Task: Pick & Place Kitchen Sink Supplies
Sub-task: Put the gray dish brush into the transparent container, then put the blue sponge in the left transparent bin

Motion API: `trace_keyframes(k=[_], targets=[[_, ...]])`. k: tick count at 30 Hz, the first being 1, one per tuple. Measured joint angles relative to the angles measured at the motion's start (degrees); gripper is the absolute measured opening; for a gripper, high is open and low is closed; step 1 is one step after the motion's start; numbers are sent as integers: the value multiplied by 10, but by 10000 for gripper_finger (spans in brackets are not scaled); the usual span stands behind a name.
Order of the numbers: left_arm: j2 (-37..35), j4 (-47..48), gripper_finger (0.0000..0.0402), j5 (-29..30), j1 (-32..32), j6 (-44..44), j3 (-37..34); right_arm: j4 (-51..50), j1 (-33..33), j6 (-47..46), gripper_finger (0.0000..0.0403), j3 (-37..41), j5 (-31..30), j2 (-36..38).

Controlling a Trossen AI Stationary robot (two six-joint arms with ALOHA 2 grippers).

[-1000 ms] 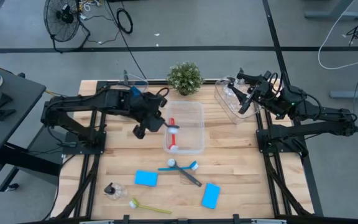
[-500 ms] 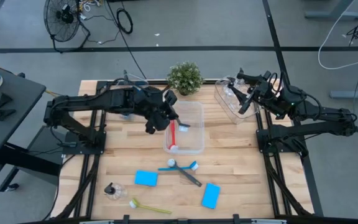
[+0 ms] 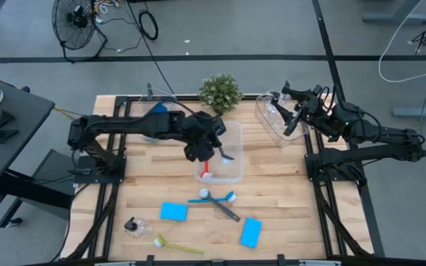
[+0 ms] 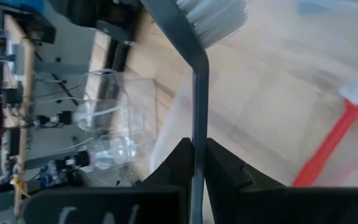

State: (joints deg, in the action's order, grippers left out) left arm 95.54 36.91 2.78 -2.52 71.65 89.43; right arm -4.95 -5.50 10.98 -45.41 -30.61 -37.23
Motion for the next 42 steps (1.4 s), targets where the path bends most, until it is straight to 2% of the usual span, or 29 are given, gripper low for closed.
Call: trace_keyframes(k=[13,18,23,37,42], targets=[[68,4,38,3,-6,2,0,-4,0,0,292,0,0,0],[82,5,39,32,-7,-3,0,-7,0,0,292,0,0,0],[84,2,51,50,-7,-4,0,-12,0,0,292,0,0,0],[83,1,75,52,-7,-5,0,-24,0,0,292,0,0,0],[79,7,82,91,3,-37,7,-24,0,0,292,0,0,0]])
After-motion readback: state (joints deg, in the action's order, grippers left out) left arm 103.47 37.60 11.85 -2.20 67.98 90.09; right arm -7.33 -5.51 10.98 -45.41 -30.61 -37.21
